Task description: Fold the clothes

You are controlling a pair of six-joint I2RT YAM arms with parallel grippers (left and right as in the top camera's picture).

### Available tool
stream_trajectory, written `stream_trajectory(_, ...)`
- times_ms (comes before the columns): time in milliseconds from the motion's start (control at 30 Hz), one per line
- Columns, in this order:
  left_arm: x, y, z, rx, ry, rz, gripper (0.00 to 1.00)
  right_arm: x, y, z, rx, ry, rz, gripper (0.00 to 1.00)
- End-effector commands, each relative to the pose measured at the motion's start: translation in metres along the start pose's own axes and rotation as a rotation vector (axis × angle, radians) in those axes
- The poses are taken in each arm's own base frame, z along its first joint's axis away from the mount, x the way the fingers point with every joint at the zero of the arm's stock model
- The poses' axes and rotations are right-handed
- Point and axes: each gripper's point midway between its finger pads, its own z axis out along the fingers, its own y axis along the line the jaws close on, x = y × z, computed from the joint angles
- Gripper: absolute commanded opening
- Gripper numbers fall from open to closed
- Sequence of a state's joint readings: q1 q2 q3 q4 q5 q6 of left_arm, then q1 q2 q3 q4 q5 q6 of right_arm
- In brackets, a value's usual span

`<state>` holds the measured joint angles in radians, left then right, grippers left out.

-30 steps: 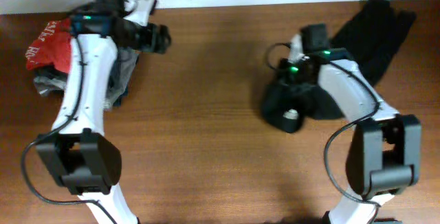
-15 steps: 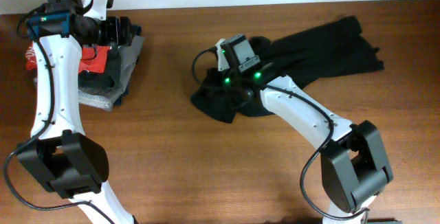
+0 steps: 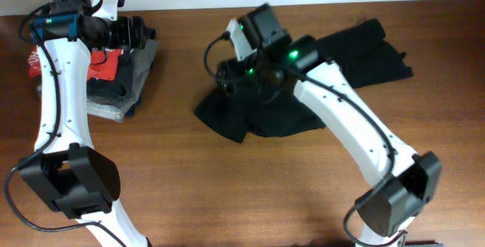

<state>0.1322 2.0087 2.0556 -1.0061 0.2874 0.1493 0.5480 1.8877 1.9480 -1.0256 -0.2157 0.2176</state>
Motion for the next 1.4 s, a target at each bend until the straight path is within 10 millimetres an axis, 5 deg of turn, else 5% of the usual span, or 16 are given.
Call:
stream_trajectory(0,-0.003,0.001,-0.002,0.0,-0.008,-0.006,0.89,-0.026,-0.05,-0.045,0.226,-0.102,-0.02,0.8)
stream_trajectory(167,0.005,-0.025,0.004,0.037,0.038,0.032,0.89,-0.014,-0.142,-0.075,0.359,-0.072,0.196,0.83)
stream_trajectory(200,0.008,-0.044,0.007,0.06,0.055,0.082,0.89,-0.008,-0.175,-0.086,0.389,-0.069,0.285,0.83)
stream_trajectory(367,0.016,-0.133,0.02,0.168,0.082,0.275,0.89,0.012,-0.257,-0.118,0.409,-0.095,0.49,0.83)
stream_trajectory(633,0.074,-0.289,0.059,0.332,0.177,0.579,0.89,0.053,-0.356,-0.135,0.488,-0.086,0.707,0.83)
stream_trajectory(933,0.162,-0.395,0.111,0.405,0.263,0.818,0.8,0.091,-0.404,-0.107,0.43,-0.008,0.844,0.83)
stream_trajectory(1200,0.193,-0.449,0.13,0.461,0.225,0.856,0.73,0.089,-0.411,-0.1,0.429,-0.017,0.841,0.83)
stream_trajectory(1367,0.214,-0.457,0.147,0.419,0.238,0.9,0.64,0.088,-0.412,-0.101,0.432,-0.025,0.837,0.83)
